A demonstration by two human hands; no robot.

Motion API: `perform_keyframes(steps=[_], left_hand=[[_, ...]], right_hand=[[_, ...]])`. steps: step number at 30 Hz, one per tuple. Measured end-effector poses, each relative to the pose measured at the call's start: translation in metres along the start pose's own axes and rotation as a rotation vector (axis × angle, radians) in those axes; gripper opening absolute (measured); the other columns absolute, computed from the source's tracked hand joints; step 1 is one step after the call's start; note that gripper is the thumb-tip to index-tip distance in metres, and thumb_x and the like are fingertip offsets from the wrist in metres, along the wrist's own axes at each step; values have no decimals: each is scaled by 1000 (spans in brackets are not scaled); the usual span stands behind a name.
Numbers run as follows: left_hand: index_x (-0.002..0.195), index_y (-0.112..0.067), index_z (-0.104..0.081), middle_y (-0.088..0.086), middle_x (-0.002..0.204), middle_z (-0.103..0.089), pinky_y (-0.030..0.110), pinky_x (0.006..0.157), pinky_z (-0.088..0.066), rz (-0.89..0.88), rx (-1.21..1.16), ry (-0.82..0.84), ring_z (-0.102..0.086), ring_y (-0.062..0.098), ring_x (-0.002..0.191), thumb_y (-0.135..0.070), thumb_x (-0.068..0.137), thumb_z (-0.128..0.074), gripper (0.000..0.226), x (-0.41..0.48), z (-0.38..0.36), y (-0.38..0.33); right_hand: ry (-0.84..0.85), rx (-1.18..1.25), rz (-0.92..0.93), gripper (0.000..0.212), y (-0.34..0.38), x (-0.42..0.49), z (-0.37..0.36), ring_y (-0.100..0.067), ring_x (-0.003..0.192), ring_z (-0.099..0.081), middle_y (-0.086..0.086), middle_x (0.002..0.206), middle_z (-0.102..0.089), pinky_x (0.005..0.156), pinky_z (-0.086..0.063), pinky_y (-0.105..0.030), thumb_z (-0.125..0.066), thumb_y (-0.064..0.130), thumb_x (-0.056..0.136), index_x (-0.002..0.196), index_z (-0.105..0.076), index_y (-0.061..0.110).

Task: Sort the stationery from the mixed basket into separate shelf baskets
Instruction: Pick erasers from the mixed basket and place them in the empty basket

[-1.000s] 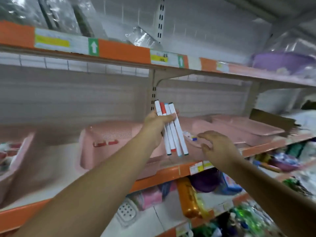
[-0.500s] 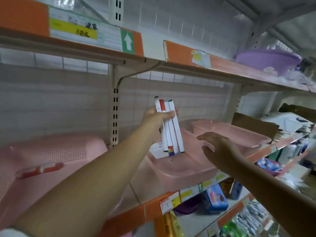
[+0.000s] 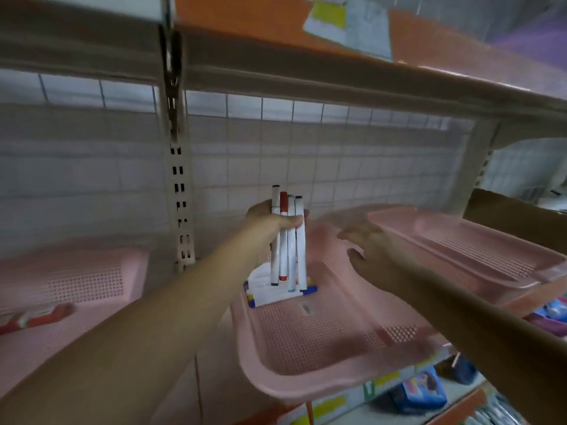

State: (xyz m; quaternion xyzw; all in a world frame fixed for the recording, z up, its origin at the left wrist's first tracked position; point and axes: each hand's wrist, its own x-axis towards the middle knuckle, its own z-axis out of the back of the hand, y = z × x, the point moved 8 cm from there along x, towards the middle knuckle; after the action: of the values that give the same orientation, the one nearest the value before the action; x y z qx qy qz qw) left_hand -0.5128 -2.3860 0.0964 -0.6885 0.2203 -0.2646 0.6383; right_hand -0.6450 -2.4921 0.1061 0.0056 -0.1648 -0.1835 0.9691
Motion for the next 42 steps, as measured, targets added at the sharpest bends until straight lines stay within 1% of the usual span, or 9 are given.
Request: perform_keyframes(steps=[4, 8, 11, 16, 23, 27, 29, 34, 42], left_hand=[[102, -7, -65, 2, 81, -68, 25, 69, -54, -39, 212, 1, -64, 13, 73, 7, 77, -66, 28, 0, -4, 7], [96, -3, -66, 15, 94, -68, 31, 82, -52, -33, 485, 75, -65, 23, 83, 6, 77, -67, 21, -4, -14, 17], [78, -13, -58, -2, 76, -62, 7, 62, -42, -61, 811, 137, -57, 9, 69, -1, 77, -69, 16, -5, -28, 26], [71, -19, -47, -7, 64, -44, 13, 51, -30, -212, 1201, 219, -41, 10, 62, -18, 82, -68, 23, -6, -58, 41], [84, -13, -61, 2, 78, -58, 15, 55, -31, -200, 1314, 268, -50, 14, 73, -25, 80, -66, 14, -10, -64, 57], [117, -26, -62, -9, 102, -61, 24, 78, -44, 35, 1465, 474, -54, 11, 92, -34, 78, -70, 41, -14, -50, 82], [118, -28, -63, -9, 108, -63, 29, 87, -48, 73, 1414, 472, -56, 12, 98, -38, 80, -67, 39, -15, -45, 82], [118, -26, -63, -12, 98, -59, 25, 80, -46, 42, 1440, 468, -53, 8, 89, -45, 81, -64, 41, -16, -49, 81], [125, -30, -55, -11, 99, -56, 22, 71, -41, -40, 1600, 544, -48, 7, 85, -43, 78, -67, 50, -20, -58, 87]], right_hand=[[96, -49, -10, 47, -26, 27, -22, -20, 132, -36, -1, 144, -41, 110, -29, -38, -44, 15, 91, 138, -43, 22], [182, -37, -37, 49, -47, 42, -46, -26, 132, -34, -5, 143, -40, 110, -29, -44, -49, 22, 89, 137, -43, 26], [295, -33, -20, 50, -50, 41, -65, -28, 133, -31, -6, 143, -35, 107, -32, -37, -48, 23, 91, 140, -39, 26], [337, -74, 48, 50, -46, 41, -71, -28, 130, -31, -3, 140, -37, 100, -32, -33, -44, 19, 93, 142, -33, 27], [313, 14, 69, 46, -44, 35, -65, -26, 128, -33, -4, 137, -41, 84, -29, -26, -43, 18, 93, 139, -39, 23], [311, 30, 94, 48, -43, 31, -60, -22, 129, -33, -3, 140, -39, 96, -29, -26, -43, 21, 95, 142, -35, 22], [312, 38, 91, 48, -43, 30, -59, -22, 130, -32, -3, 142, -38, 97, -30, -28, -43, 22, 95, 142, -33, 23], [319, 56, 75, 50, -45, 31, -63, -24, 131, -32, -1, 142, -38, 90, -33, -29, -44, 23, 94, 143, -33, 25], [327, 63, 98, 49, -43, 29, -61, -22, 130, -33, -2, 142, -39, 100, -31, -29, -44, 20, 94, 142, -34, 22]])
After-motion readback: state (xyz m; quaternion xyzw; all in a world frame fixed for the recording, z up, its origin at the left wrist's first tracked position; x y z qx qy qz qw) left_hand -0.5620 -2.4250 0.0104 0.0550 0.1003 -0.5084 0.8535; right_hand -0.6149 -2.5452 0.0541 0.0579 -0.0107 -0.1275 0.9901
